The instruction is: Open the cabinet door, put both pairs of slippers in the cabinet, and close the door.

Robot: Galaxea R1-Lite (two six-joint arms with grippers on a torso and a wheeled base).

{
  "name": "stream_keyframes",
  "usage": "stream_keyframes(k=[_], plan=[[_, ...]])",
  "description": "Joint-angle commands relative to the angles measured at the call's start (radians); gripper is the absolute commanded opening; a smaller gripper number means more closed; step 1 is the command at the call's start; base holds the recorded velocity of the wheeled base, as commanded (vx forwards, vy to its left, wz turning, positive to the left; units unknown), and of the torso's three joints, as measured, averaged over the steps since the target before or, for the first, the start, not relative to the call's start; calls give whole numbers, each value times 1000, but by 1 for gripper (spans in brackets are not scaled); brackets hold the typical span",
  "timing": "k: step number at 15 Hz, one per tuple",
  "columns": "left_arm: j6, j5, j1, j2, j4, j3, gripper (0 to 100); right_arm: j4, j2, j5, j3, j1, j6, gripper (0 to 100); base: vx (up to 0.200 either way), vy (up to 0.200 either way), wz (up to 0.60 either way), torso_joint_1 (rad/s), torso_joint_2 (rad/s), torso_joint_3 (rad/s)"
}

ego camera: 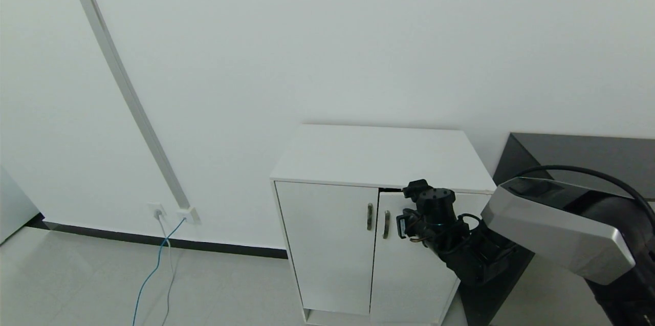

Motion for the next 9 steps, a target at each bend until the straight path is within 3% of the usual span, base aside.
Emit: stream_keyframes(k=[1,9], plan=[[0,0,0,1,0,0,0,0,10,0,-18,-7,0,0,0,0,0,0,0,0],[0,0,0,1,0,0,0,35,22,0,-72,-32,0,0,0,0,0,0,0,0]])
